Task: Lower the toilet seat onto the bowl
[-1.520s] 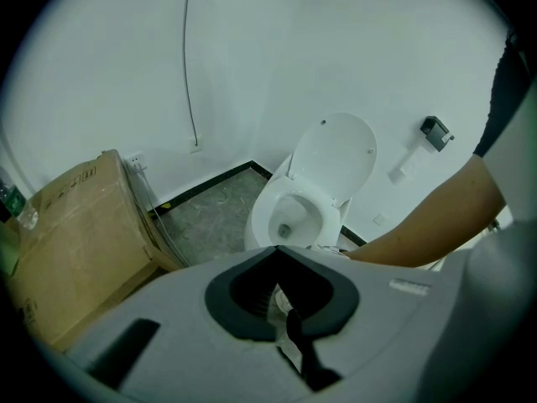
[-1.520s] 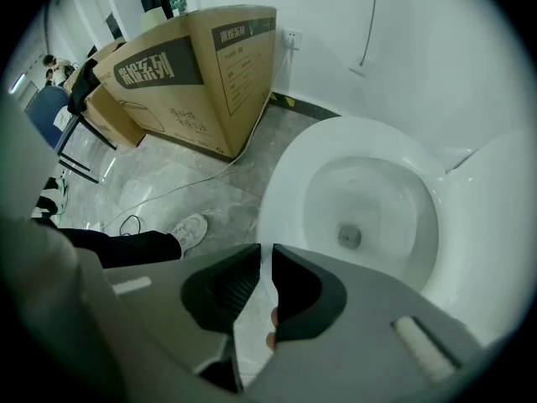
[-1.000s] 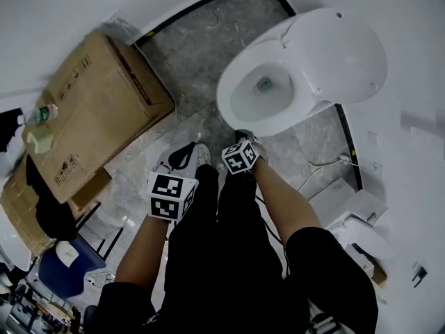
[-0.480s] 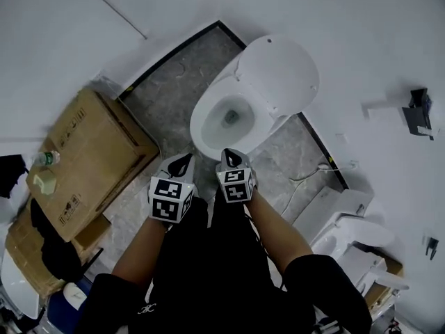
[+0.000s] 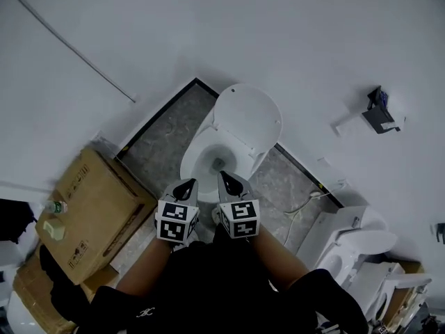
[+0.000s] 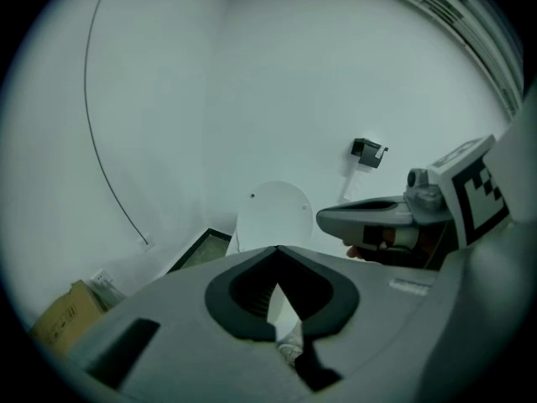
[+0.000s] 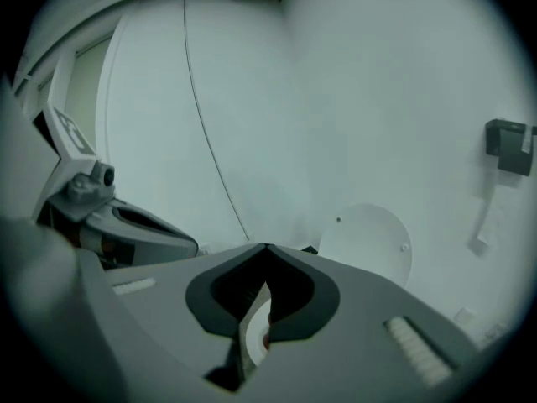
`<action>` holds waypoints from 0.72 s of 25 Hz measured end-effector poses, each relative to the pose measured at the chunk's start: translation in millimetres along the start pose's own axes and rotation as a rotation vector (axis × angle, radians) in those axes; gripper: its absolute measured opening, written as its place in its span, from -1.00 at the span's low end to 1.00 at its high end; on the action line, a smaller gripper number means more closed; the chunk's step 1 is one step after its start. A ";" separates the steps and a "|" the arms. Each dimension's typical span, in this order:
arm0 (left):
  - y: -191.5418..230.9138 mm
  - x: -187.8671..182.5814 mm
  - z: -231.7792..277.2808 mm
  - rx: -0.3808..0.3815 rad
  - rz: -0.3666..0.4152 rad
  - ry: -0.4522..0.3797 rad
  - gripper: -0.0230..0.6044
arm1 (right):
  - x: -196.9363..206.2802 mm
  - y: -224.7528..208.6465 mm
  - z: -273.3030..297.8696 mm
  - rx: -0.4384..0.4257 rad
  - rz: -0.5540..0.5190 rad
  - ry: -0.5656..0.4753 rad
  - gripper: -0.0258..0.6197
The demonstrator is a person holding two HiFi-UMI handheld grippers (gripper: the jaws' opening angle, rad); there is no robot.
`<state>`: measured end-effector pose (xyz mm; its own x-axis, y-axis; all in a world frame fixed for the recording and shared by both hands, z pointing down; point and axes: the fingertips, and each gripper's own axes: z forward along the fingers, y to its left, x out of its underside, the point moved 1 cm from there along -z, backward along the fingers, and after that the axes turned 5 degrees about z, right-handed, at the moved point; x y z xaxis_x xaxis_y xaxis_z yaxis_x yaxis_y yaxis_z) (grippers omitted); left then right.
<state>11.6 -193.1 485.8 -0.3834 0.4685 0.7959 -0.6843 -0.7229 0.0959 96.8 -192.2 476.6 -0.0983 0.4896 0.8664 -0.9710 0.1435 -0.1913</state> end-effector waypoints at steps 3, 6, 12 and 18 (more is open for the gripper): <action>-2.7 -26.1 -5.9 -0.013 0.030 -0.047 -0.90 | -41.7 1.4 -10.6 0.001 -0.009 -0.082 -0.90; -8.9 -48.5 -13.8 -0.028 0.053 -0.091 -0.90 | -72.0 2.9 -27.4 -0.001 -0.050 -0.146 -0.90; -5.8 -98.2 -26.0 -0.094 0.092 -0.188 -0.90 | -111.6 -1.2 -47.9 -0.001 -0.073 -0.232 -0.90; 6.3 -122.8 -27.0 -0.145 0.067 -0.241 -0.90 | -124.8 -19.2 -37.6 0.025 -0.024 -0.223 -0.90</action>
<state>37.7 -241.5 372.6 -0.2844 0.2754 0.9183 -0.7505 -0.6599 -0.0346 135.9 -223.7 354.8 -0.1179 0.2839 0.9516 -0.9785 0.1299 -0.1600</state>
